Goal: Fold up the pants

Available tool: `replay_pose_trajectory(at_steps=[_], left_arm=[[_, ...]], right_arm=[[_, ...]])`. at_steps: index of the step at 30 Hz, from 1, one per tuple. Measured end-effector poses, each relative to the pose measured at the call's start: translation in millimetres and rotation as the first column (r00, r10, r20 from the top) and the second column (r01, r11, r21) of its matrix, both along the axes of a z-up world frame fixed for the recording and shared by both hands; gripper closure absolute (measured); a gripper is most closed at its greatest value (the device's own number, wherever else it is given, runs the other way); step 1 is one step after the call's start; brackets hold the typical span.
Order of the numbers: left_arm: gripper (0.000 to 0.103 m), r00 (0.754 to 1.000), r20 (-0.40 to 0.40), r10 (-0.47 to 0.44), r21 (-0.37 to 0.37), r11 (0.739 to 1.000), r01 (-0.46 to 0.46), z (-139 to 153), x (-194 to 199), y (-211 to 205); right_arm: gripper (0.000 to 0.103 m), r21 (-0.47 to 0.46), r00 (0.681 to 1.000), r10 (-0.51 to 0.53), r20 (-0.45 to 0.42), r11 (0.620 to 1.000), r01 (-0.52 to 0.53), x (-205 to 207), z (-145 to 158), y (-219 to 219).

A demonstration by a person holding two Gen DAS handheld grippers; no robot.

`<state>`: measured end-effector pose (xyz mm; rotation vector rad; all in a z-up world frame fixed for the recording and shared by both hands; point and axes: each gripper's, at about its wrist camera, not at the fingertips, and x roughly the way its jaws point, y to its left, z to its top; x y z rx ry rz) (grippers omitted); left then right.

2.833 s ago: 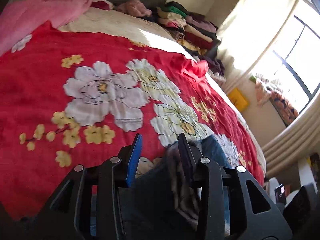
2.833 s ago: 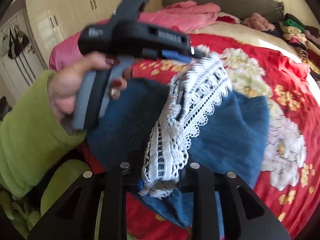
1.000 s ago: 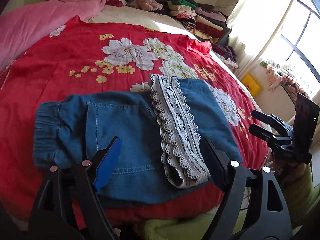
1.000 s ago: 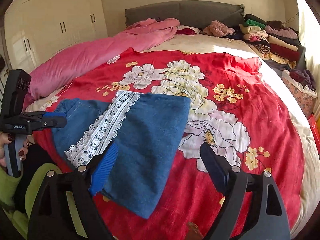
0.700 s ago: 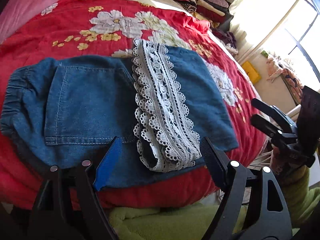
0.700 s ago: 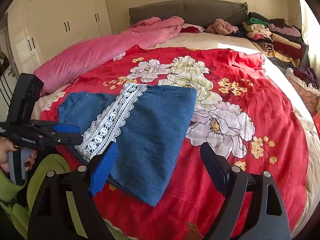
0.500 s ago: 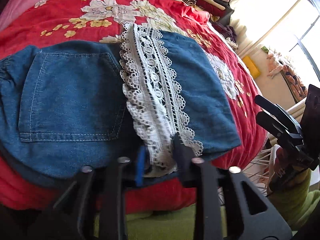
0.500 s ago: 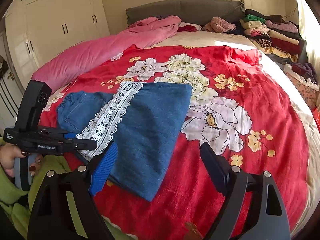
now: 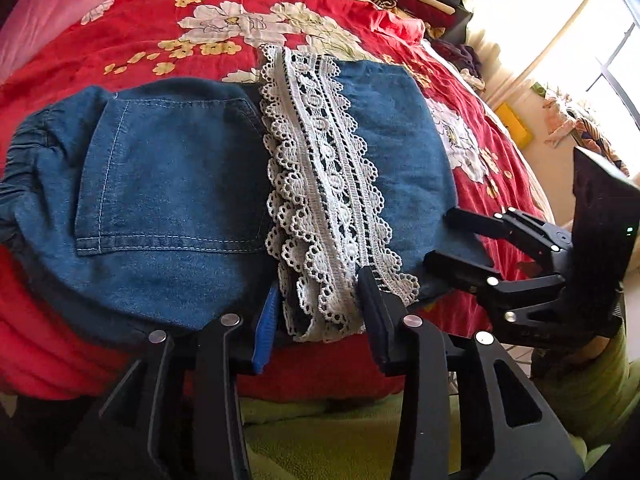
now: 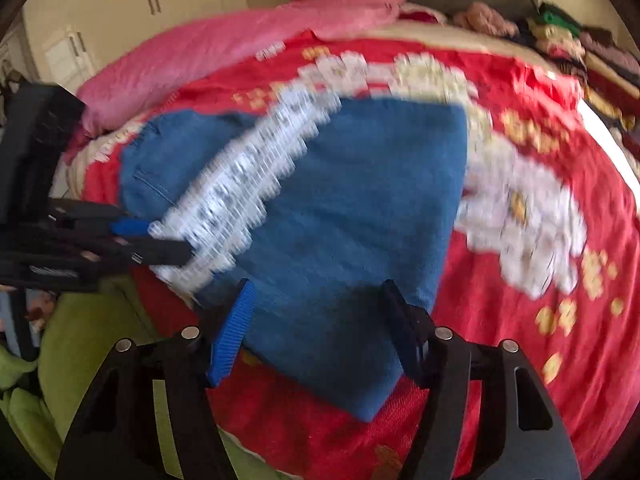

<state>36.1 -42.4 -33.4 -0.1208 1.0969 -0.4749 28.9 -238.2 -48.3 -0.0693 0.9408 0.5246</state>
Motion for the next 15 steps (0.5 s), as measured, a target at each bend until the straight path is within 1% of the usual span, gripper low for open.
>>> replay_pose_trajectory(at_steps=[2, 4, 6, 9, 10, 11, 12, 15], left_arm=[[0.071, 1.0, 0.004, -0.001, 0.005, 1.0, 0.001, 0.4, -1.1, -1.8], [0.068, 1.0, 0.012, 0.002, 0.01, 1.0, -0.002, 2.4, -1.6, -3.0], [0.064, 1.0, 0.029, 0.004, 0.018, 1.0, -0.005, 6.5, -1.9, -4.6], [0.054, 0.998, 0.062, 0.009, 0.025, 1.0, -0.011, 16.4, -4.2, -3.6], [0.052, 0.997, 0.074, 0.01, 0.028, 1.0, -0.012, 19.5, -4.8, -3.2], [0.049, 0.996, 0.086, 0.012, 0.031, 0.999, -0.015, 22.6, -5.4, -2.7], [0.048, 0.995, 0.1, 0.015, 0.033, 0.999, -0.018, 26.5, -6.6, -2.0], [0.035, 0.991, 0.135, 0.023, 0.043, 0.999, -0.029, 36.6, -9.4, -0.9]], right_arm=[[0.041, 0.01, 1.0, 0.0, 0.007, 1.0, 0.0, -3.3, -0.9, -3.0], [0.041, 0.028, 1.0, -0.007, 0.005, 1.0, 0.006, -5.2, 4.3, -6.9], [0.039, 0.063, 1.0, -0.021, 0.02, 0.998, 0.02, -8.6, 14.2, -14.1], [0.039, 0.078, 0.997, -0.055, 0.059, 0.996, 0.051, -13.7, 29.4, -24.5], [0.037, 0.078, 0.995, -0.068, 0.075, 0.995, 0.062, -15.0, 34.7, -28.3], [0.028, 0.072, 0.993, -0.083, 0.089, 0.994, 0.077, -16.3, 39.5, -30.9], [0.025, 0.07, 0.99, -0.097, 0.104, 0.994, 0.09, -17.8, 43.3, -33.6], [0.018, 0.082, 0.981, -0.126, 0.145, 0.99, 0.115, -21.3, 57.0, -39.5]])
